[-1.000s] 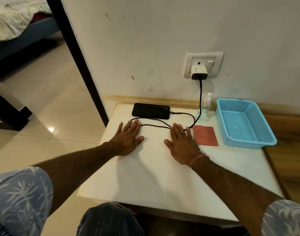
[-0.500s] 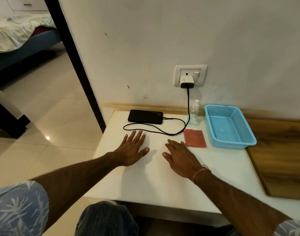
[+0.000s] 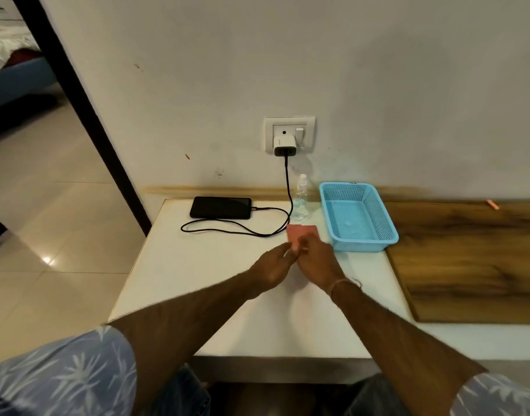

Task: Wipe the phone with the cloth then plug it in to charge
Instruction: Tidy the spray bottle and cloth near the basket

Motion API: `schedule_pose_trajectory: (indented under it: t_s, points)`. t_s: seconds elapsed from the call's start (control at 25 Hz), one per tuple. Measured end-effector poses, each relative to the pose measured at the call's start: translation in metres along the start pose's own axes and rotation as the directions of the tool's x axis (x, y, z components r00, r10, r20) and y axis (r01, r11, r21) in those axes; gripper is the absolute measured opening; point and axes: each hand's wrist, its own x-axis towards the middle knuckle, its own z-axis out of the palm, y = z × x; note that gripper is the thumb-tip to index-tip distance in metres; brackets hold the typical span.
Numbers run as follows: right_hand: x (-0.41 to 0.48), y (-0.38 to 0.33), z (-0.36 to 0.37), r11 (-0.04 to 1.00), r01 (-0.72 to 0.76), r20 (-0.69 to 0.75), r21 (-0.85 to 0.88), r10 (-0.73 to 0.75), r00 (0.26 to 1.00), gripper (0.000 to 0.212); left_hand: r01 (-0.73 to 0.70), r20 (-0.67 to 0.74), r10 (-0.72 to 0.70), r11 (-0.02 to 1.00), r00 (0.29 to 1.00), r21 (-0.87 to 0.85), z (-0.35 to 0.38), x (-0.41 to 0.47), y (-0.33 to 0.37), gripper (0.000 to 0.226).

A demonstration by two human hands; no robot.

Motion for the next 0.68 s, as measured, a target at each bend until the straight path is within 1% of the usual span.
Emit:
schedule_pose_trajectory:
  t_s: [0.04, 0.12, 0.2, 0.28, 0.36, 0.44, 0.52, 0.6, 0.68]
  points:
    - [0.013, -0.007, -0.008, 0.996, -0.039, -0.046, 0.075, 0.043, 0.998, 0.027, 0.013, -0.022, -0.017, 0.986, 1.0, -0.163, 0.001, 0.01, 0.014, 0.049]
    - [0.038, -0.021, -0.023, 0.978, -0.1, -0.089, 0.181, 0.117, 0.989, 0.034, 0.038, -0.085, -0.084, 0.894, 0.993, -0.447, 0.002, 0.033, 0.043, 0.042]
    - [0.062, -0.033, -0.031, 0.967, -0.115, -0.093, 0.227, 0.139, 0.986, 0.038, 0.076, -0.143, -0.207, 0.783, 0.968, -0.617, 0.001, 0.057, 0.065, 0.042]
    - [0.079, -0.041, -0.034, 0.948, -0.142, -0.08, 0.286, 0.171, 0.982, 0.037, 0.093, -0.178, -0.29, 0.723, 0.94, -0.685, 0.001, 0.077, 0.076, 0.048]
    - [0.089, -0.041, -0.032, 0.921, -0.172, -0.06, 0.348, 0.205, 0.977, 0.034, 0.101, -0.208, -0.34, 0.701, 0.917, -0.706, 0.002, 0.091, 0.077, 0.054]
    - [0.091, -0.035, -0.026, 0.884, -0.204, -0.024, 0.422, 0.236, 0.972, 0.044, 0.119, -0.193, -0.358, 0.688, 0.914, -0.716, 0.002, 0.1, 0.075, 0.056]
    - [0.092, -0.026, -0.016, 0.859, -0.194, 0.002, 0.473, 0.219, 0.976, 0.05, 0.126, -0.155, -0.365, 0.639, 0.918, -0.759, 0.002, 0.104, 0.073, 0.055]
    - [0.093, -0.025, -0.012, 0.836, -0.182, -0.005, 0.518, 0.215, 0.977, 0.052, 0.11, -0.136, -0.347, 0.603, 0.928, -0.79, 0.004, 0.111, 0.069, 0.05]
    - [0.091, -0.029, -0.012, 0.797, -0.207, -0.028, 0.568, 0.27, 0.962, 0.06, 0.109, -0.127, -0.335, 0.603, 0.934, -0.79, 0.004, 0.115, 0.065, 0.049]
